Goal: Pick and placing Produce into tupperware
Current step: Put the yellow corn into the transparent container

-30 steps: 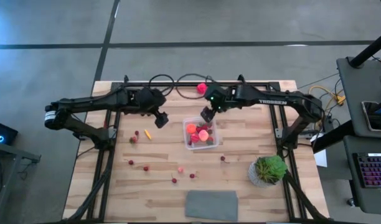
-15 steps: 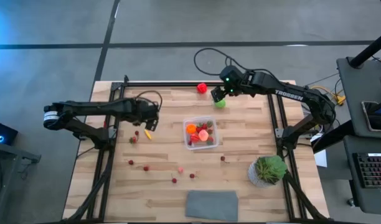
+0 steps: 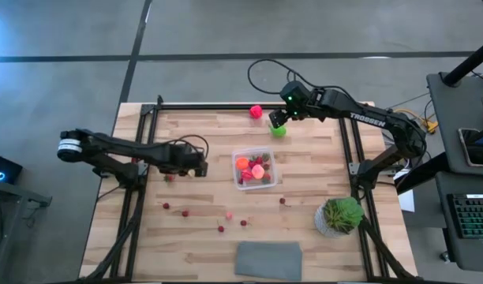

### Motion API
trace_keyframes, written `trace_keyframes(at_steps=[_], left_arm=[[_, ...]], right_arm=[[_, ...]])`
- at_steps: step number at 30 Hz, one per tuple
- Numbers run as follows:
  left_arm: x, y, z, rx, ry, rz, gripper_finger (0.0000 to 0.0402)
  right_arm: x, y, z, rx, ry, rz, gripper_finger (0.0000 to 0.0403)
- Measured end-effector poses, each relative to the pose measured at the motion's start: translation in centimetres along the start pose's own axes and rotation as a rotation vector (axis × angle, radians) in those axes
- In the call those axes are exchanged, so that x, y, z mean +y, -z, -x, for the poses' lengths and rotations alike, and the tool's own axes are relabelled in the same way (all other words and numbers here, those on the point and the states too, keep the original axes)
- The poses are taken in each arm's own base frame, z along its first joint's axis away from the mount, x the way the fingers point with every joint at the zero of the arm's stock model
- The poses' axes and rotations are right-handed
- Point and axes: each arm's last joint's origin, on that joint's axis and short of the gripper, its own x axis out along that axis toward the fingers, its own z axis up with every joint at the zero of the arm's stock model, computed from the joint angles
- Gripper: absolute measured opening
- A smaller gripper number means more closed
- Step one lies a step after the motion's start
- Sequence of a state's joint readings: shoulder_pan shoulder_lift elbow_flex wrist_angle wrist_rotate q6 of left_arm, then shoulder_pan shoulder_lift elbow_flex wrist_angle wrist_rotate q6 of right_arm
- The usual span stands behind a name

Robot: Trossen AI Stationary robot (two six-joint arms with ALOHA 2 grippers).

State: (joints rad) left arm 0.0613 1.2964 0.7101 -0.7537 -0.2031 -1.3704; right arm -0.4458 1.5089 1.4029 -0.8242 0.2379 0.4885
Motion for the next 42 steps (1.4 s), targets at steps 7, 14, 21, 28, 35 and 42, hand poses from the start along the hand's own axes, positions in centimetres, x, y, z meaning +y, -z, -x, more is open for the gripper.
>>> trace_keyframes(at_steps=[7,14,21,28,35,42], left_arm=[[0.0,0.2,-0.9,-0.002,-0.063,0.043,0.0324],[-0.1,0.4,-2.0,0.008,-0.118,0.063,0.0286],[-0.2,0.6,-3.0,0.015,-0.164,0.053,0.0230],[-0.4,0.7,-3.8,0.013,-0.189,0.046,0.0190],[-0.4,0.7,-3.8,0.004,-0.183,0.045,0.0147],[-0.6,0.7,-3.8,-0.005,-0.169,0.015,0.0091]], right_arm=[[0.0,0.0,0.0,0.002,0.002,0.029,0.0266],[-0.1,0.2,-0.3,0.009,0.006,0.032,0.0262],[-0.1,0.6,-0.6,0.025,0.014,0.036,0.0266],[-0.1,0.6,-0.6,0.025,0.013,0.040,0.0262],[-0.1,0.6,-0.6,0.025,0.012,0.051,0.0266],[-0.1,0.6,-0.6,0.025,0.012,0.051,0.0263]])
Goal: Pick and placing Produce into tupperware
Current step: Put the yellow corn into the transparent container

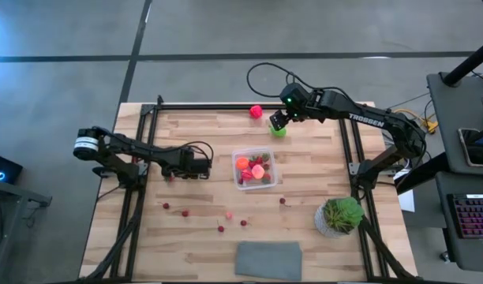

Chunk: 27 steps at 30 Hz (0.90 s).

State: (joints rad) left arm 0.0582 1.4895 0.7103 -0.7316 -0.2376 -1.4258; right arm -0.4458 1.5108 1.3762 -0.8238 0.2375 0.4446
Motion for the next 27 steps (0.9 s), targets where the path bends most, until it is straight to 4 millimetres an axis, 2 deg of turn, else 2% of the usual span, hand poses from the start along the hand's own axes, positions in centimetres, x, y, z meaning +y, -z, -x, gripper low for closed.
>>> trace_keyframes(at_steps=[9,17,21,27], left_arm=[[-0.1,-0.1,0.0,-0.016,0.012,-0.071,0.0036],[-0.4,-0.2,0.2,-0.020,0.036,-0.148,0.0021],[-1.8,-0.8,1.5,-0.098,0.126,-0.257,0.0021],[-5.8,-2.4,4.4,-0.326,0.402,-0.607,0.0021]], right_arm=[[0.0,0.0,0.0,0.000,0.000,0.000,0.0258],[0.0,0.0,0.0,0.000,0.000,0.000,0.0258],[0.0,0.0,0.0,0.001,0.000,0.000,0.0258],[0.0,0.0,0.0,0.003,-0.004,0.001,0.0258]])
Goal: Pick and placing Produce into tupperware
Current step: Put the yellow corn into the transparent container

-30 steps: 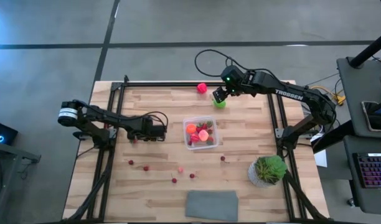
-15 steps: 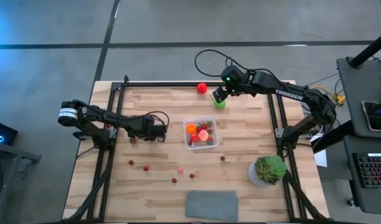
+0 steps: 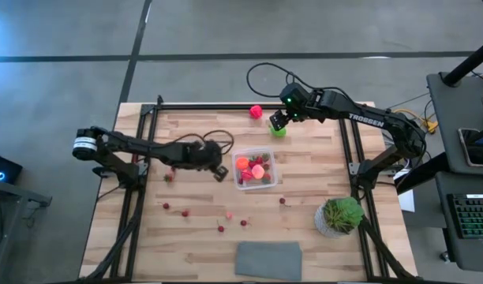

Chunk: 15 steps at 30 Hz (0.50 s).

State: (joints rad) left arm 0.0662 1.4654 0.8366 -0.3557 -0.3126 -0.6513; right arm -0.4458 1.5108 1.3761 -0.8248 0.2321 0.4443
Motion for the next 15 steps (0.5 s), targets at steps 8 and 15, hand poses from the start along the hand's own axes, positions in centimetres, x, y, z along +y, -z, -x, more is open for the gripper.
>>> trace_keyframes(at_steps=[8,15], left_arm=[[-1.2,-3.5,-1.4,-0.098,0.166,-0.311,0.0021],[-2.3,-5.1,-4.5,-0.029,0.234,-0.303,0.0021]], right_arm=[[0.0,0.1,0.0,0.016,-0.009,-0.015,0.0258],[0.0,0.2,0.0,0.028,-0.014,-0.055,0.0258]])
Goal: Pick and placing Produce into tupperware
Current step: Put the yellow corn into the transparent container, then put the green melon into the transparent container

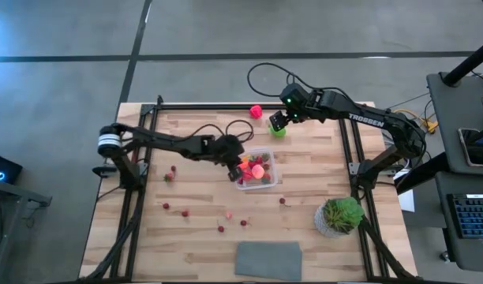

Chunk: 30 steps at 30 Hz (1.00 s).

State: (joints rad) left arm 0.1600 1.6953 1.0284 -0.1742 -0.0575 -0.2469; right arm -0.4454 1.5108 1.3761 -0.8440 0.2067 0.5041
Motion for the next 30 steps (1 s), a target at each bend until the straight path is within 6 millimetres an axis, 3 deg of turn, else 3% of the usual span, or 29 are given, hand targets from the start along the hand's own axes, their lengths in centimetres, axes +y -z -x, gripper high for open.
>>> trace_keyframes(at_steps=[4,8,17,23,30], left_arm=[[-0.4,-1.6,-0.6,-0.033,0.005,0.002,0.0041],[-0.5,-2.0,-1.1,-0.032,-0.005,0.001,0.0090],[0.2,-1.6,1.6,0.007,-0.136,0.003,0.0207],[0.7,-1.2,5.2,0.045,-0.231,-0.009,0.0230],[1.5,-0.2,9.5,0.055,-0.332,0.036,0.0231]], right_arm=[[-0.2,0.3,0.0,0.024,0.017,0.005,0.0258],[-0.4,0.7,0.1,0.074,0.045,0.018,0.0258],[-0.8,1.3,-0.3,0.138,0.028,0.147,0.0258],[-0.7,2.6,-4.2,0.255,-0.004,0.446,0.0258],[-0.2,3.5,-8.1,0.368,-0.008,0.583,0.0258]])
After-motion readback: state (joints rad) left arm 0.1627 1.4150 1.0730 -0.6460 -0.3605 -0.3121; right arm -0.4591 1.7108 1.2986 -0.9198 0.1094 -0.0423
